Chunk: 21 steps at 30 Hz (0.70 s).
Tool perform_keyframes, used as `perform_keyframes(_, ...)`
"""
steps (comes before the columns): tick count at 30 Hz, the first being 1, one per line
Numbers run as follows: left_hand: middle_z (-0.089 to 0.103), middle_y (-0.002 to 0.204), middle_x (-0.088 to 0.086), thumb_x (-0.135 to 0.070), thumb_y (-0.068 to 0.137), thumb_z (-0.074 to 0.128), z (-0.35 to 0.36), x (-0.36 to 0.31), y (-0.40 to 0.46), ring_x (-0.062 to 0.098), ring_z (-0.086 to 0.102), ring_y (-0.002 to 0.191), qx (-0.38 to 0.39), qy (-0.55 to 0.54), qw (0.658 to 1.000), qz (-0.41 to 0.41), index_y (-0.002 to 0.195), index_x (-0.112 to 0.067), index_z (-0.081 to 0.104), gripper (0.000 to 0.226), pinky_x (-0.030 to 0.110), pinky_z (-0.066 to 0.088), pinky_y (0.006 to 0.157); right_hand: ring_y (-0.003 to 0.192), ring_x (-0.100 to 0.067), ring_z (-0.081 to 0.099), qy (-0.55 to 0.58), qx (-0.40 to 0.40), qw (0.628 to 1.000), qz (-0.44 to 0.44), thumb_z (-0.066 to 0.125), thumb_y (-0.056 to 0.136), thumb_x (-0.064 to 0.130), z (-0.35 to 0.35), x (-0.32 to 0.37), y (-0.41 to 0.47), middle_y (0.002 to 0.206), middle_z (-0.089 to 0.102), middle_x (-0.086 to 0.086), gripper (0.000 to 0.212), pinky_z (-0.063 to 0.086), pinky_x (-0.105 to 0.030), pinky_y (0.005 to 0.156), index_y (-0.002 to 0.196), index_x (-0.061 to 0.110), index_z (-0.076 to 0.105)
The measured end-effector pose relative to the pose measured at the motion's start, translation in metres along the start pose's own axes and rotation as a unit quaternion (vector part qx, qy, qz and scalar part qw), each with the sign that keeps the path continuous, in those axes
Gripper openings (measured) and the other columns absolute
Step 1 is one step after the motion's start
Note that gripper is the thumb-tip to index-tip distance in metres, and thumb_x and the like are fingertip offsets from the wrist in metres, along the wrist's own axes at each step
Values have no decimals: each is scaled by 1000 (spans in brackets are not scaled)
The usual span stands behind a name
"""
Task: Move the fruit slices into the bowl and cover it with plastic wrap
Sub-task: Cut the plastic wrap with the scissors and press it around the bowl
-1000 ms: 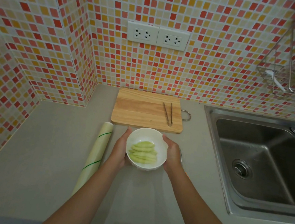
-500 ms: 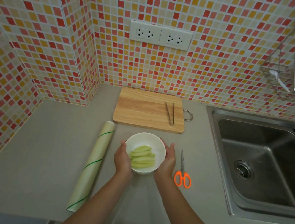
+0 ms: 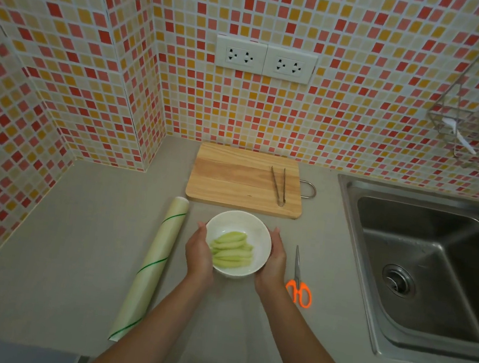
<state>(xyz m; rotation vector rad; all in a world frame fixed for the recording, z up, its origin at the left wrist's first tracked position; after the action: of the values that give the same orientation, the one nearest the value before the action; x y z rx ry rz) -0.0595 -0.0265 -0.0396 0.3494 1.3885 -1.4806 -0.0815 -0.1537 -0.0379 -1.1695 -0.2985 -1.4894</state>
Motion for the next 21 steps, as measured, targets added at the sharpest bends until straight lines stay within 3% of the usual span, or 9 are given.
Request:
perform_keyframes(2,72,102,10,-41,97,47,2,-6,6,33,66,106,32,36,999,-3,97,-17,71,34,47,51,97,110,-33,60,-31,25,999,26,38,98,45,-5,3,2,114,65,-19,54,44,-48,101,122,2,60)
perform_keyframes(4,71,110,14,-46,97,45,5,-12,11,34,65,108,62,62,996,-20,107,-14,71,43,49,49,99,113,-34,61,-39,-6,999,33,42,97,46,-7,4,4,117,66,-20,52,45,-50,102,120,3,62)
perform_keyframes(7,69,119,16,-60,94,37,8,-14,13,34,62,114,106,54,993,-26,116,-14,68,59,52,44,105,96,-29,68,-47,-74,996,20,49,95,43,-4,2,6,92,75,-9,39,54,-43,87,97,11,71)
perform_keyframes(11,67,124,6,-59,97,29,6,-2,4,23,59,119,61,-29,997,30,112,-22,67,55,41,42,108,82,-21,70,-30,-118,992,15,51,94,43,-3,-2,12,77,76,0,35,55,-32,69,90,15,71)
perform_keyframes(13,69,119,6,-59,97,27,9,8,-3,20,63,113,48,-57,996,48,114,-18,68,61,36,47,99,81,-18,70,-20,-119,993,9,50,94,44,-2,-6,12,76,76,2,35,54,-30,66,90,17,71)
perform_keyframes(17,74,88,-11,-55,100,23,13,15,-3,0,69,82,-10,-44,996,73,95,-31,70,52,16,53,64,86,-15,71,-37,-103,994,-4,46,95,49,2,-12,10,87,77,2,37,55,-30,71,92,23,71)
perform_keyframes(21,69,90,-2,-38,104,27,7,13,11,15,64,87,-2,38,996,86,103,-15,66,46,12,50,58,92,-16,67,-103,-94,990,-15,39,98,47,-5,-8,16,96,73,-1,39,52,-30,78,91,24,69)
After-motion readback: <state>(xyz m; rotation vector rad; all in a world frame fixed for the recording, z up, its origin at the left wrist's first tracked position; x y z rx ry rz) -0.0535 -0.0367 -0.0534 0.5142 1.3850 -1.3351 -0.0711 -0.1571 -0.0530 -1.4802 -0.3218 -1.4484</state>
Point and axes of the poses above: each hand's wrist, its own y-axis towards the middle knuckle, its own z-axis out of the palm, x = y × z, the point moved 1 cm from there along y, towards the middle knuckle
